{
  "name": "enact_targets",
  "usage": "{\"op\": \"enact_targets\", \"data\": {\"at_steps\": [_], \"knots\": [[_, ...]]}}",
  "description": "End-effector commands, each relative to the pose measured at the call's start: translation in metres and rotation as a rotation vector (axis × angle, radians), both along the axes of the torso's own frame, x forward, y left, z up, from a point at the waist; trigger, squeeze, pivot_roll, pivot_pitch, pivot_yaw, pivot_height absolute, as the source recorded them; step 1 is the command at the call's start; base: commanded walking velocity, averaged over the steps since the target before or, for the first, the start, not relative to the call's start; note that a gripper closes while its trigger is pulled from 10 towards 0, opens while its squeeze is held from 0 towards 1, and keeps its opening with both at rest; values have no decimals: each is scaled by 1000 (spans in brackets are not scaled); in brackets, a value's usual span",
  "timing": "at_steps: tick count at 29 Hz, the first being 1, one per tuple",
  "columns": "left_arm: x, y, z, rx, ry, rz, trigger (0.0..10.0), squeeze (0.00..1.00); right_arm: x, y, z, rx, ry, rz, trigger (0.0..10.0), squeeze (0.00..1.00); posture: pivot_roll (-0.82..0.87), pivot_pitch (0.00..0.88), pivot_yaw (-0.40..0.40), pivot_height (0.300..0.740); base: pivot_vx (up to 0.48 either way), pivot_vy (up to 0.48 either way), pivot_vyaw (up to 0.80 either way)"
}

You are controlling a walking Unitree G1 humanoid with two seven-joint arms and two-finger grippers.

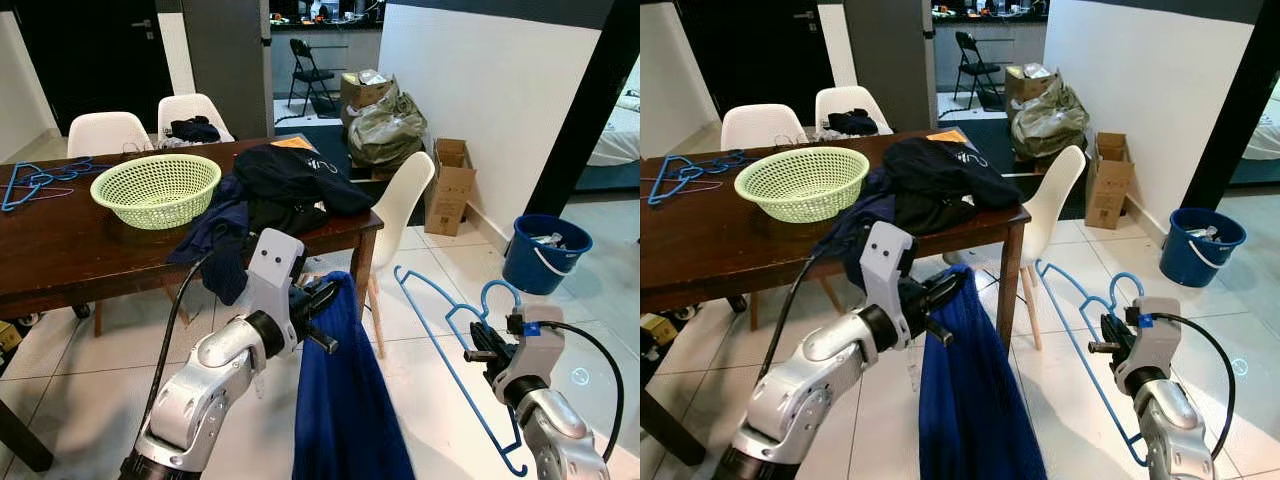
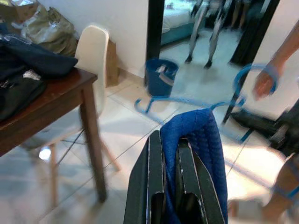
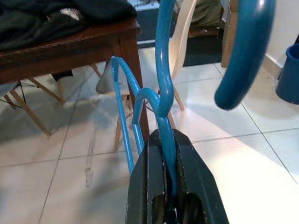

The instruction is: Hang hanger

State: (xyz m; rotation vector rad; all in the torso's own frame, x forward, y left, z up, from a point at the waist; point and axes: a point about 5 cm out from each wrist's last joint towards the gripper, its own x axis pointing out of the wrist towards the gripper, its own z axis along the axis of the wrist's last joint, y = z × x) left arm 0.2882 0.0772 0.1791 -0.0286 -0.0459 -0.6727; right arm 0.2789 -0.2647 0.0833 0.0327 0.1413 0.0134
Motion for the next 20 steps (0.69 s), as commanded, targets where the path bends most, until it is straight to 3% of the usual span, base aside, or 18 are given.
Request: {"op": "enact_targets", "data": {"at_steps": [1, 3, 5, 9, 10, 11, 12, 13, 14, 15, 16, 17, 18, 19, 20], "knots": [[2, 7, -8, 41, 5, 35, 10000, 0, -1, 1, -3, -13, 24, 3, 10000, 0, -53, 0, -14, 740, 0, 0, 0], [3, 11, -13, 64, 5, 56, 10000, 0, -2, 0, -5, -24, 40, 0, 10000, 0, -55, 0, -14, 740, 0, 0, 0], [7, 28, -27, 42, 44, 149, 10000, 0, -6, -4, -12, -59, 76, -13, 10000, 0, -56, 0, -14, 740, 0, 0, 0], [9, 44, -39, 8, 82, 235, 10000, 0, -10, -6, -18, -70, 100, -21, 10000, 0, -55, 0, -14, 740, 0, 0, 0], [10, 57, -54, 23, 122, 293, 10000, 0, -14, -8, -27, -72, 134, -32, 10000, 0, -53, 0, -16, 740, 0, 0, 0], [10, 57, -54, 23, 122, 293, 10000, 0, -14, -8, -27, -72, 134, -32, 10000, 0, -53, 0, -16, 740, 0, 0, 0], [9, 71, -74, 49, 179, 355, 10000, 0, -20, -11, -37, -69, 177, -51, 10000, 0, -53, 0, -16, 740, 0, 0, 0], [9, 71, -74, 49, 179, 355, 10000, 0, -20, -11, -37, -69, 177, -51, 10000, 0, -53, 0, -16, 740, 0, 0, 0], [7, 82, -93, 79, 233, 411, 10000, 0, -26, -14, -46, -67, 217, -68, 10000, 0, -49, 0, -19, 740, 0, 0, 0], [7, 82, -93, 79, 233, 411, 10000, 0, -26, -14, -46, -67, 217, -68, 10000, 0, -49, 0, -19, 740, 0, 0, 0], [0, 94, -118, 128, 300, 467, 10000, 0, -36, -19, -60, -64, 275, -105, 10000, 0, -52, 0, -20, 740, 0, 0, -800], [0, 94, -118, 128, 300, 467, 10000, 0, -36, -19, -60, -64, 275, -105, 10000, 0, -52, 0, -20, 740, 0, 0, -800], [-6, 101, -135, 173, 343, 503, 10000, 0, -44, -23, -69, -65, 317, -139, 10000, 0, -52, 0, -20, 740, 0, 0, -800], [-6, 101, -135, 173, 343, 503, 10000, 0, -44, -23, -69, -65, 317, -139, 10000, 0, -52, 0, -20, 740, 0, 0, -800], [-13, 105, -150, 219, 382, 526, 10000, 0, -53, -28, -78, -60, 351, -179, 10000, 0, -50, 0, -21, 740, 0, 0, -800]]}}
